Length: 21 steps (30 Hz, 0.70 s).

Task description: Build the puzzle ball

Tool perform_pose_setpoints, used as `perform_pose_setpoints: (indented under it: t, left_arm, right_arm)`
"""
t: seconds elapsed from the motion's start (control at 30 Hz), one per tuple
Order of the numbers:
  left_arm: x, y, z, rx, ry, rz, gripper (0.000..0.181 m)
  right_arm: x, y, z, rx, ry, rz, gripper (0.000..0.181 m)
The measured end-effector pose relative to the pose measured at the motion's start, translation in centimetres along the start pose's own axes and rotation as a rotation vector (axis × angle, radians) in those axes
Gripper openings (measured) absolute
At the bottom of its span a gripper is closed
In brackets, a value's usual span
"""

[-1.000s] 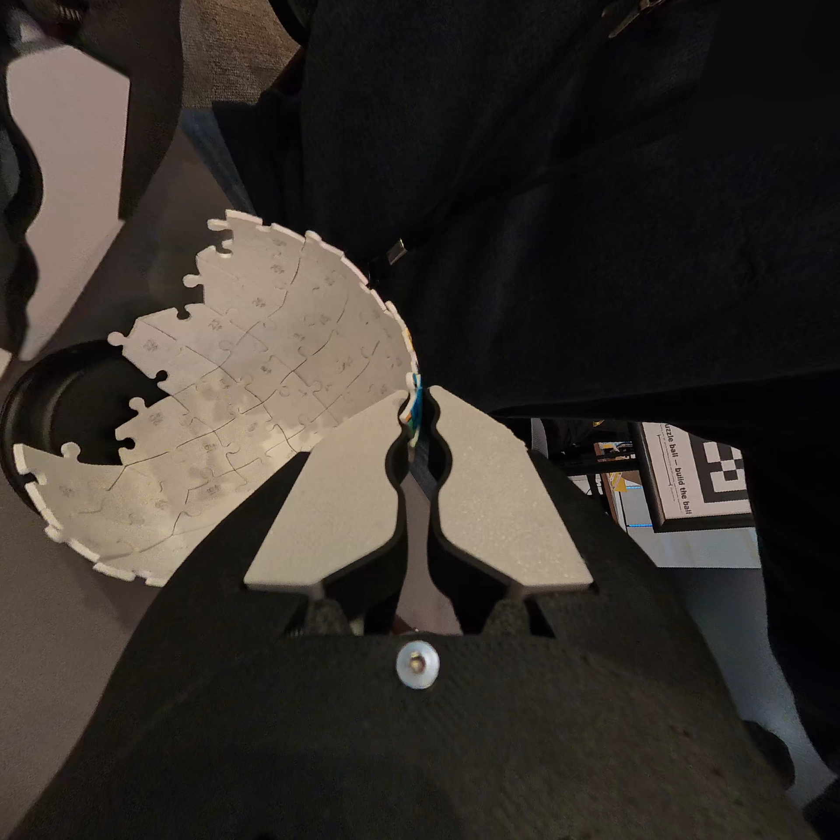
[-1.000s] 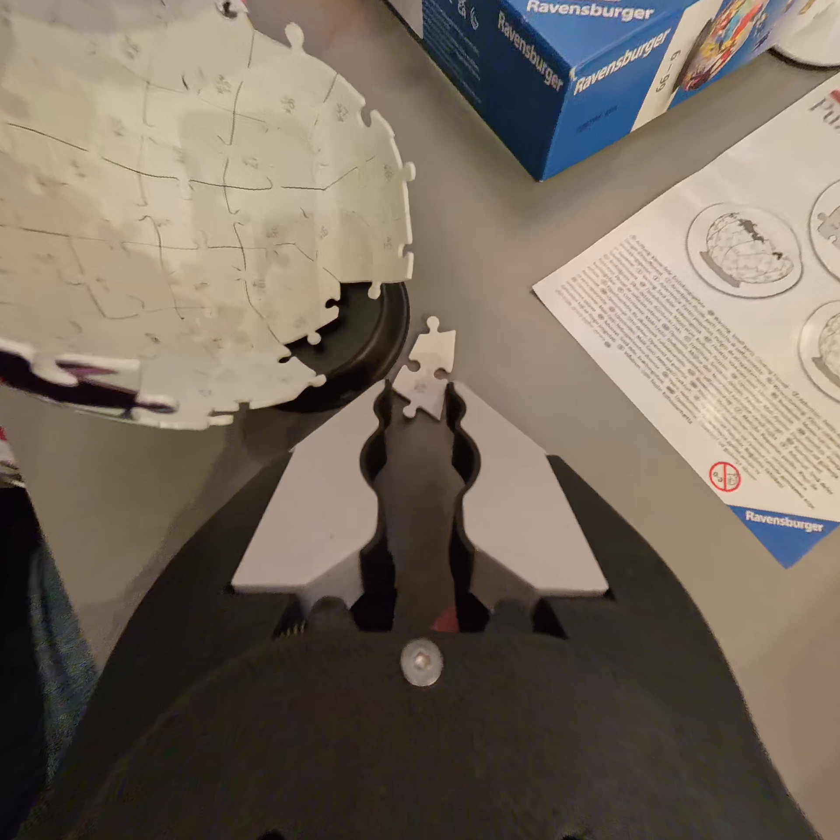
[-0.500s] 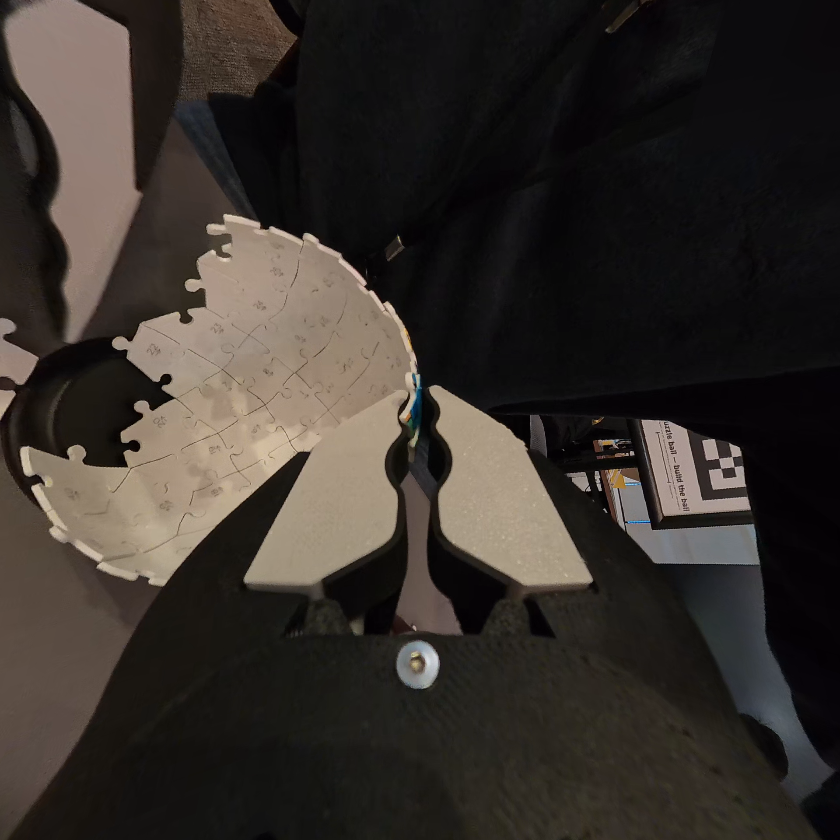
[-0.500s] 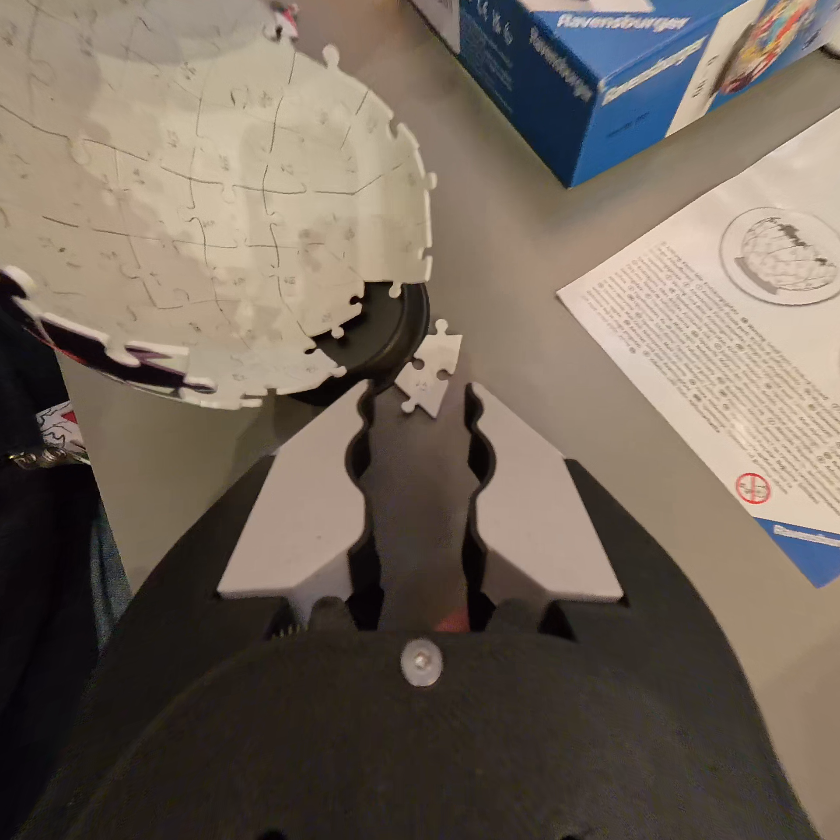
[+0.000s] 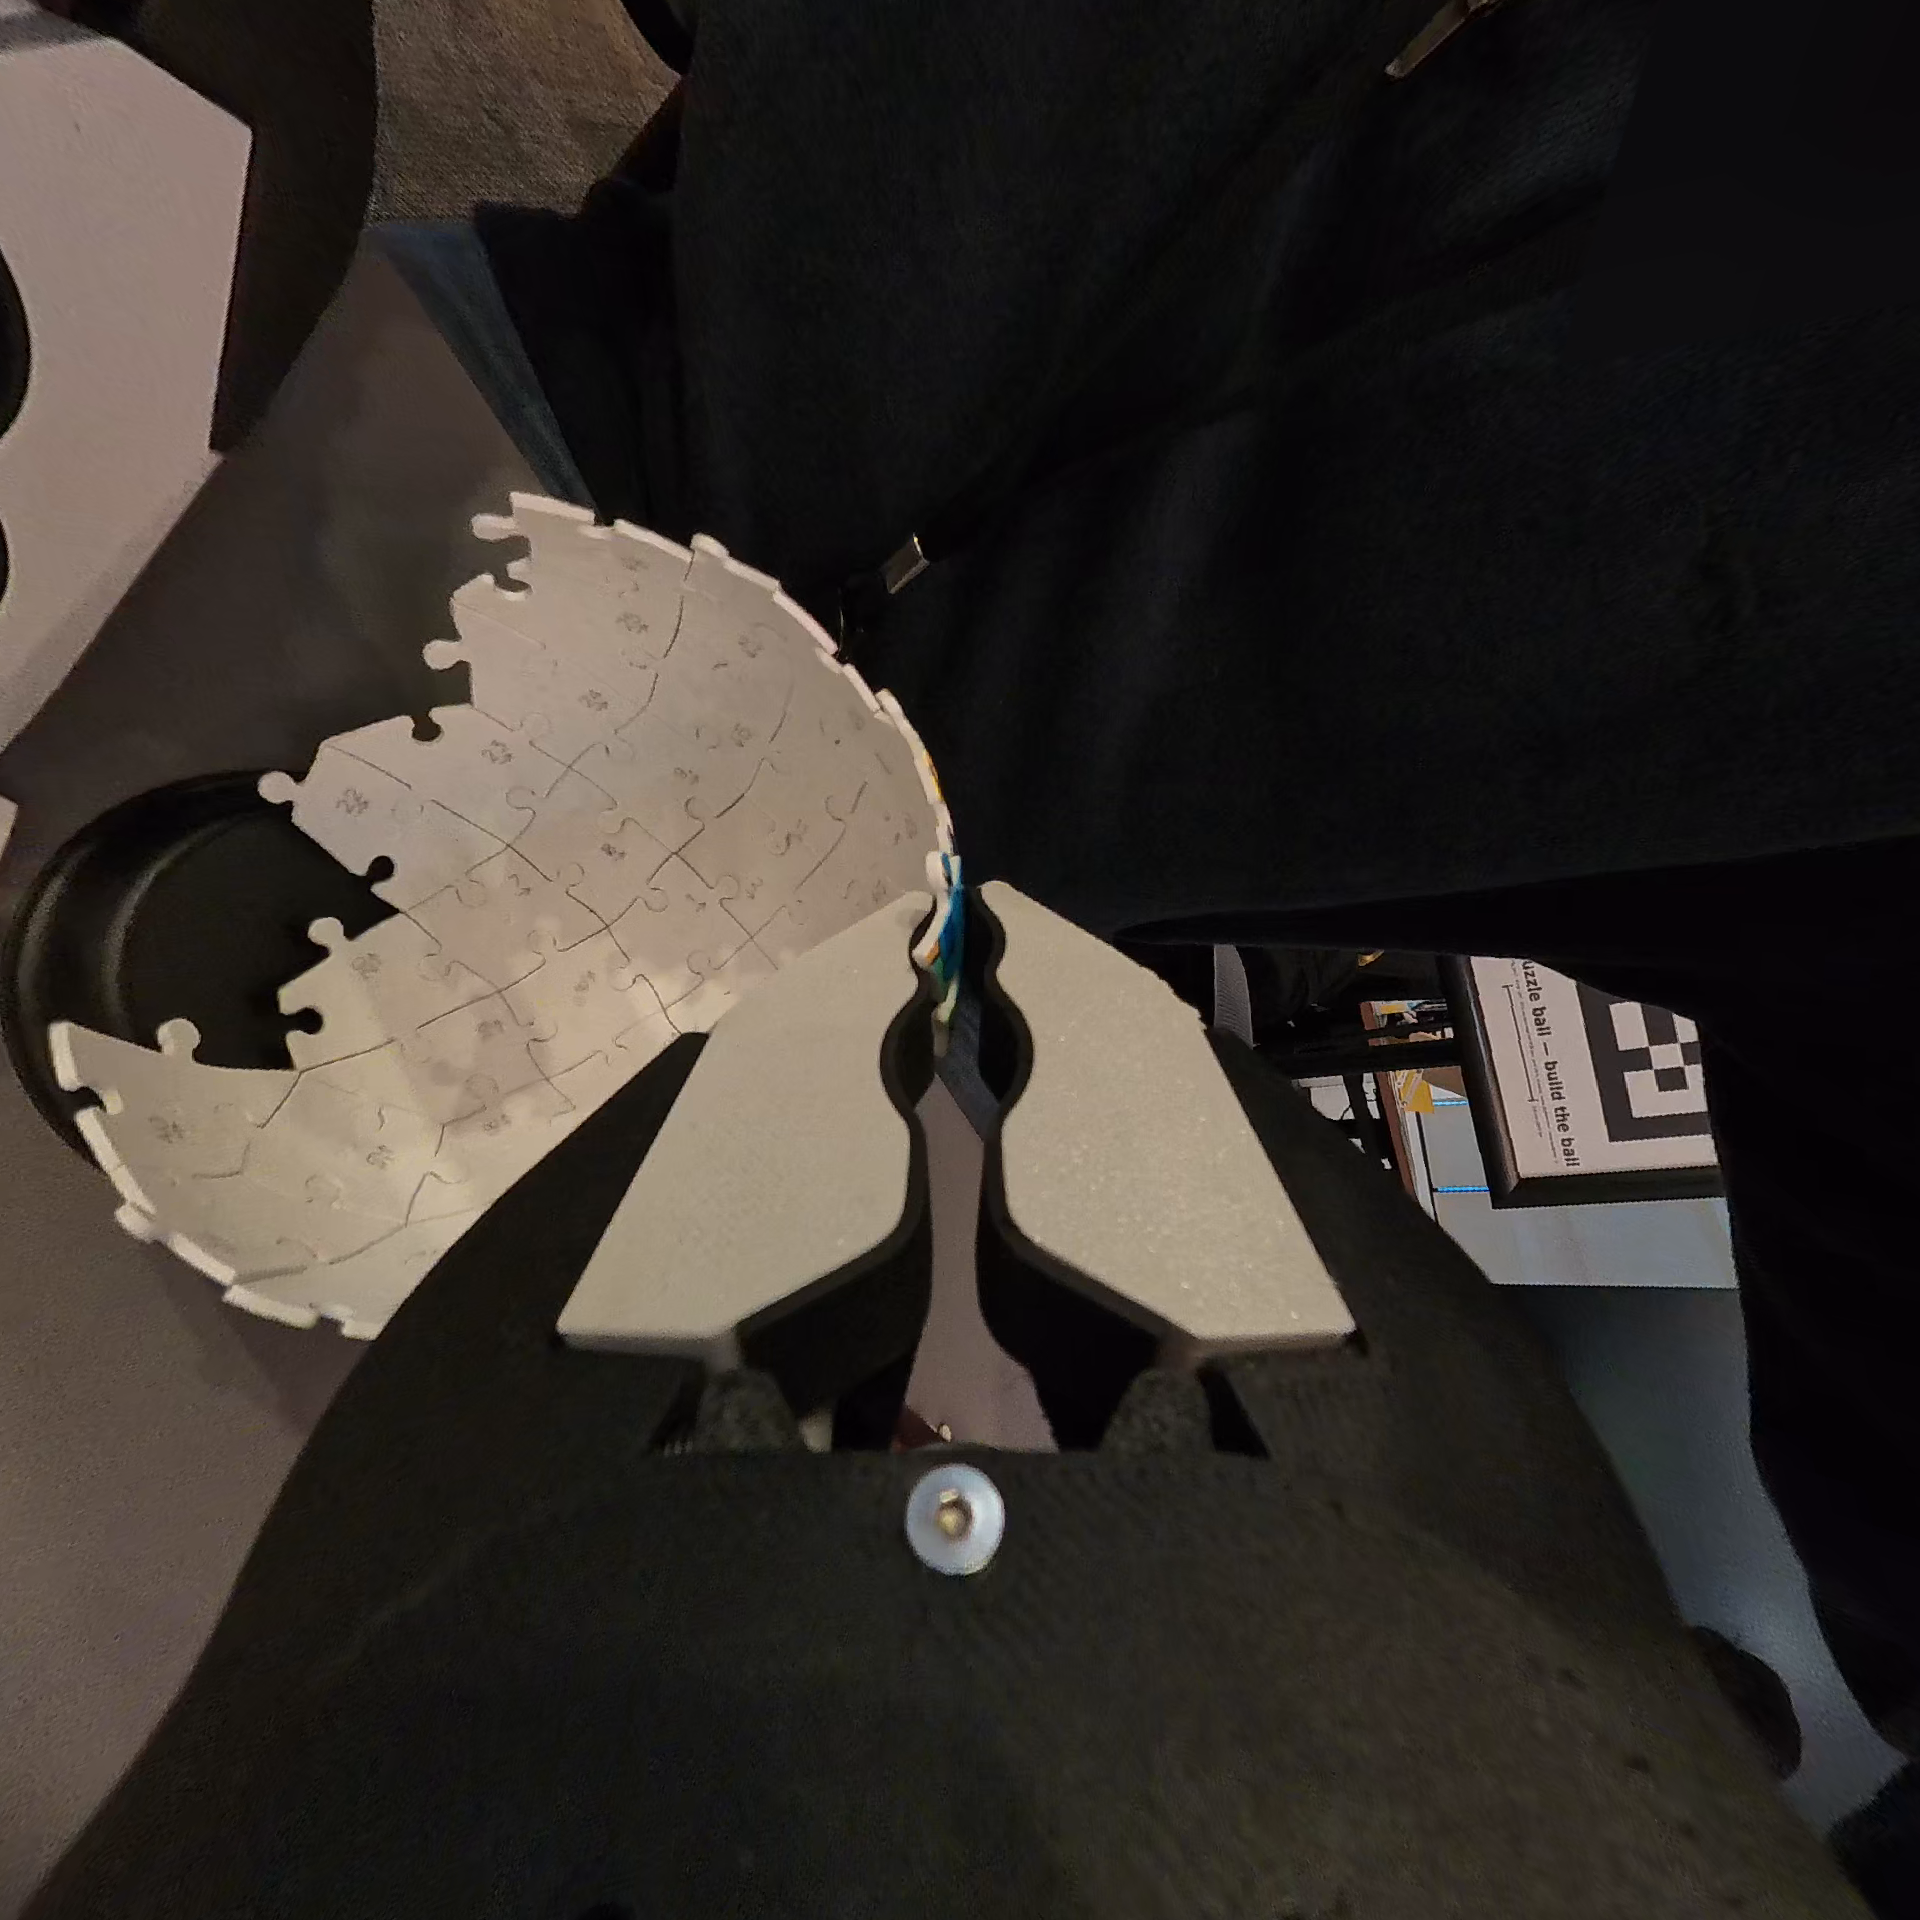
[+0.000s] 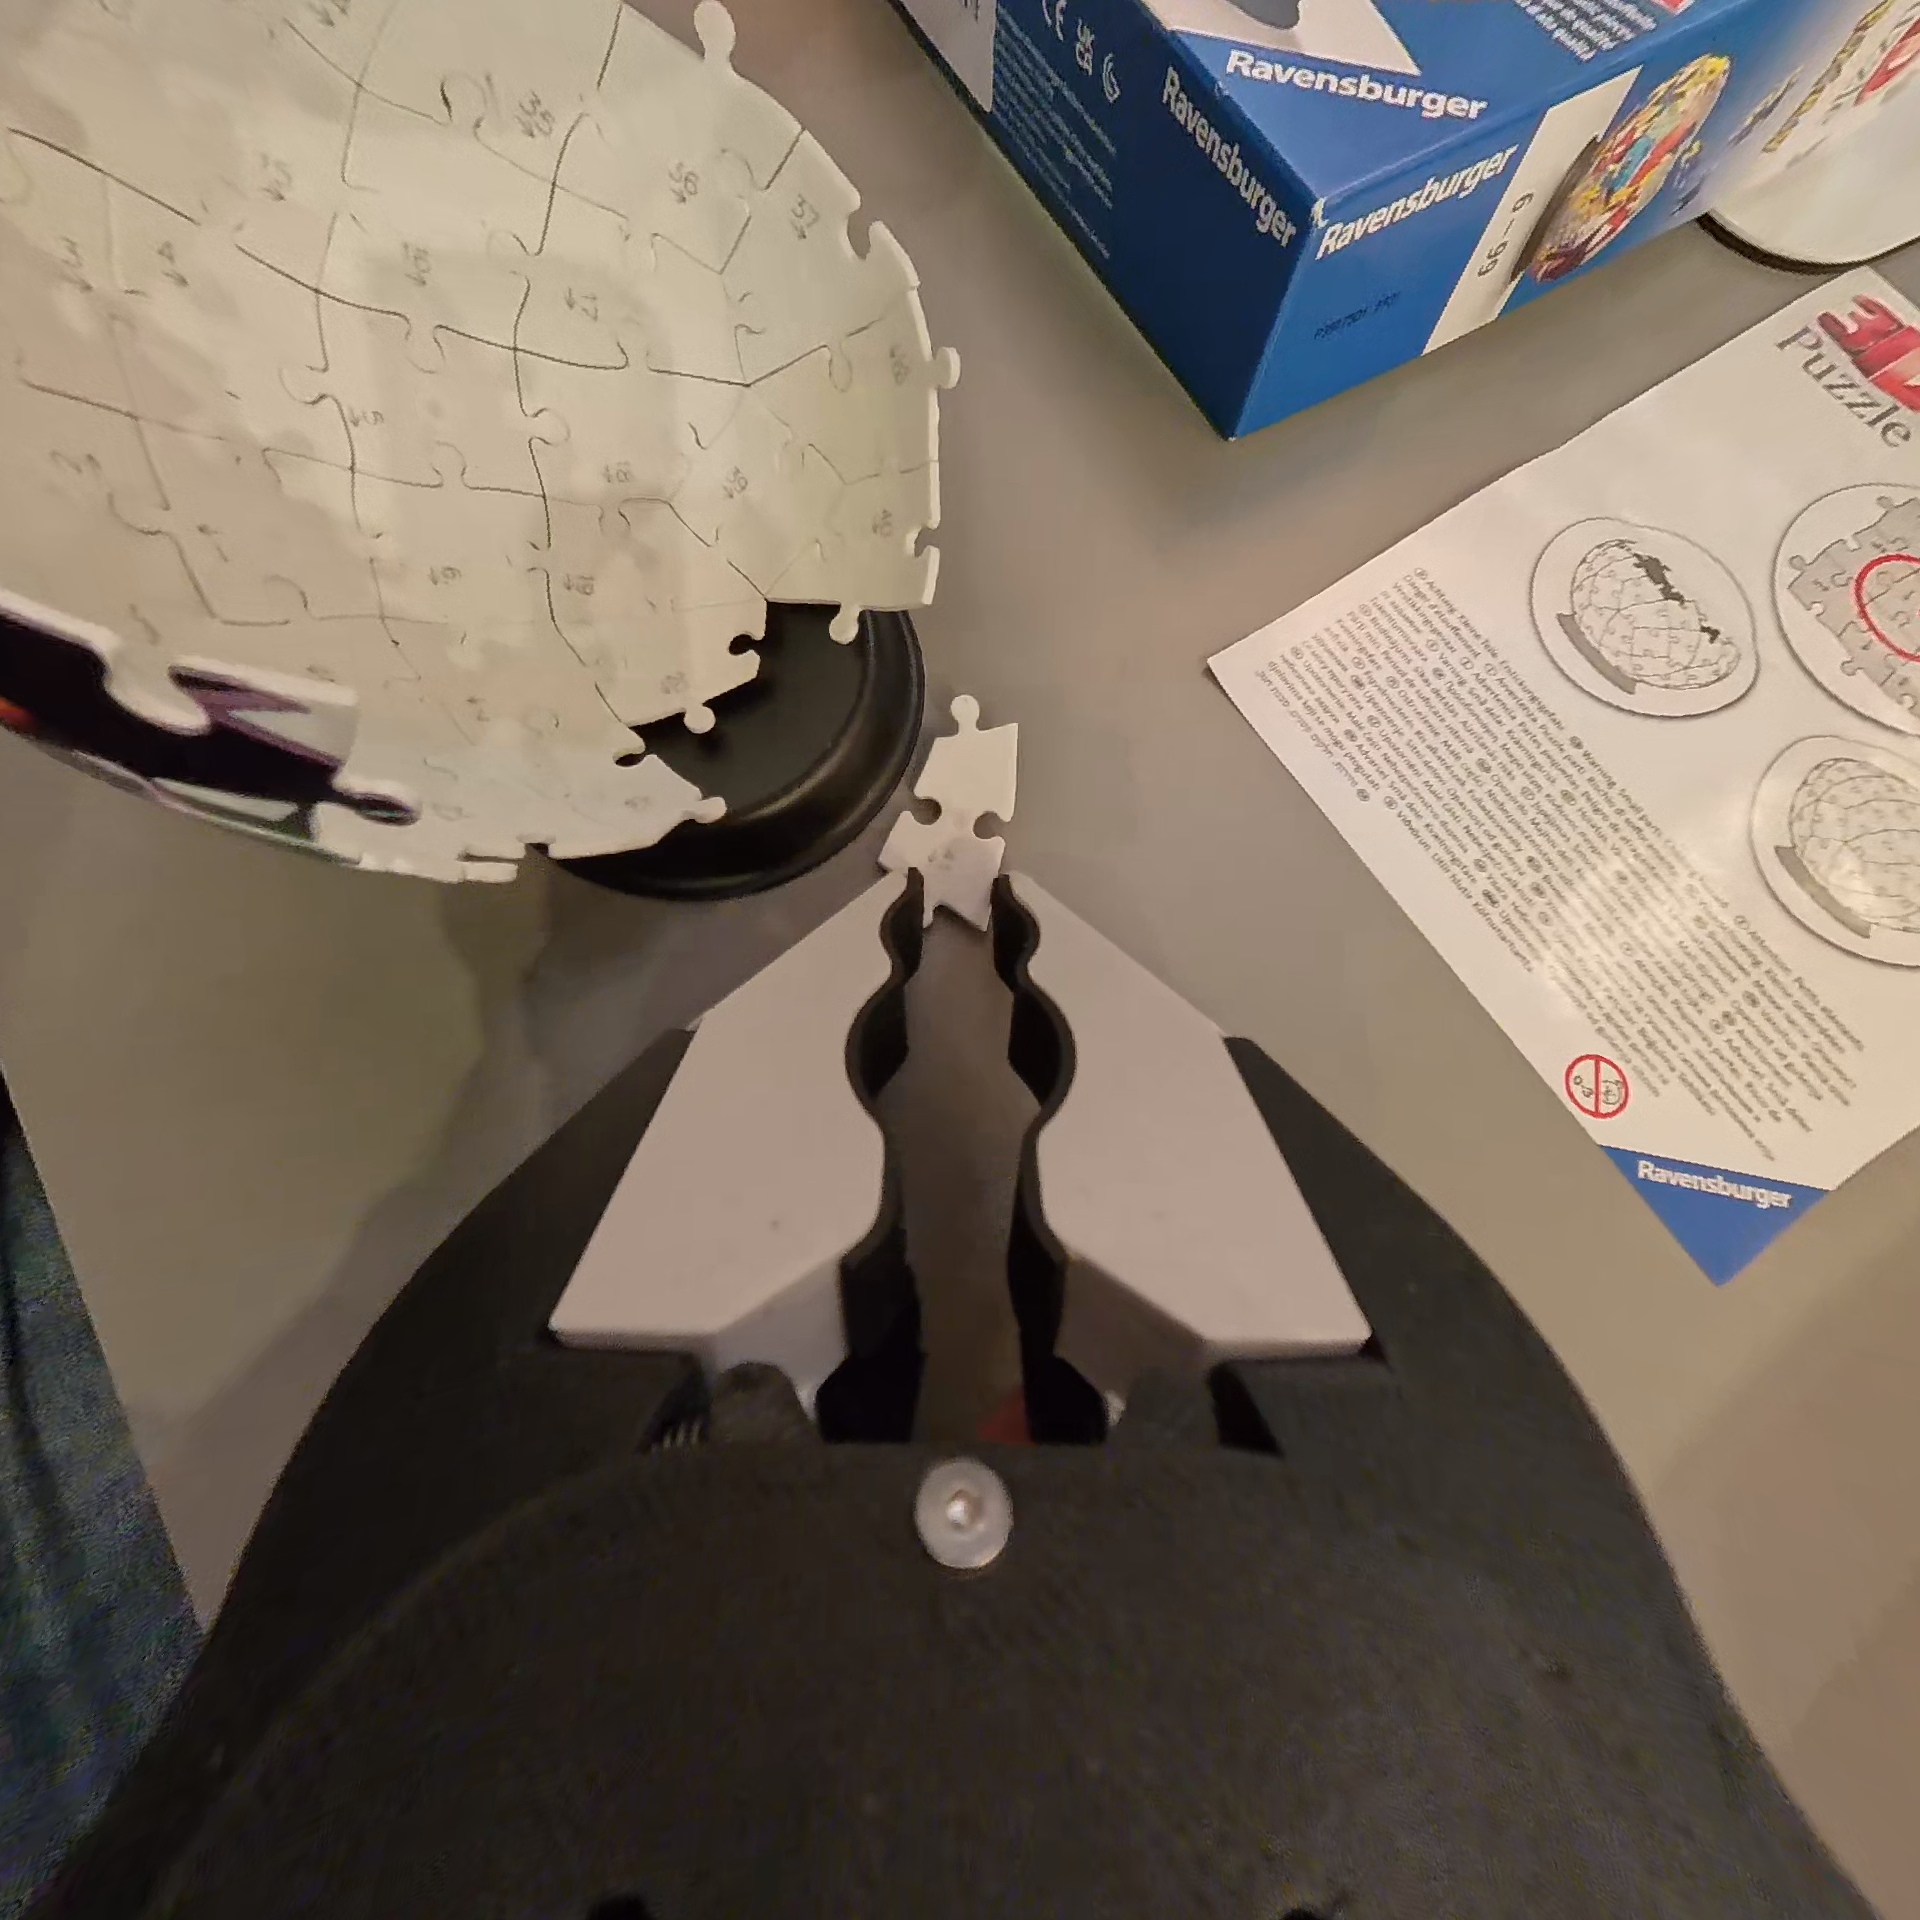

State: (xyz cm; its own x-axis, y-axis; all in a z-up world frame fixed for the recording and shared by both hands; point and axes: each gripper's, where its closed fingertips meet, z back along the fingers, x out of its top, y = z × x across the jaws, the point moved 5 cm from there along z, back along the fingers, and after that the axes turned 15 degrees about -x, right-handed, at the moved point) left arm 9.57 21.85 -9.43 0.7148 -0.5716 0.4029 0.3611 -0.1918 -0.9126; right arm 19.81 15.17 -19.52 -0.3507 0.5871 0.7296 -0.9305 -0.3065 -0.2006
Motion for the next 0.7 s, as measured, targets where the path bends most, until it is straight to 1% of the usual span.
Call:
perform_pose_setpoints:
  t: [0.17, 0.23, 0.33, 0.5, 0.57, 0.7]
  left_arm:
    - [0.0, 0.0, 0.0, -0.001, -0.001, 0.003, 0.002]
    - [0.0, 0.0, 0.1, -0.004, 0.0, 0.005, 0.002]
    - [0.0, 0.0, 0.1, -0.008, 0.002, 0.011, 0.002]
    - [0.1, 0.0, 0.1, -0.015, 0.005, 0.02, 0.002]
    - [0.2, 0.0, 0.1, -0.019, 0.002, 0.022, 0.002]
    - [0.2, 0.1, 0.1, -0.028, 0.004, 0.024, 0.002]
  right_arm:
    - [0.7, -0.5, 0.8, 0.043, -0.042, 0.032, 0.011]
    - [1.5, -0.5, 1.4, 0.084, -0.077, 0.102, 0.011]
    - [2.9, -0.2, 2.0, 0.156, -0.11, 0.265, 0.011]
    - [3.8, 1.1, 1.5, 0.284, -0.071, 0.607, 0.011]
    - [3.8, 1.1, 1.0, 0.302, -0.054, 0.75, 0.012]
    - [4.8, 1.0, 0.5, 0.313, -0.066, 0.943, 0.011]
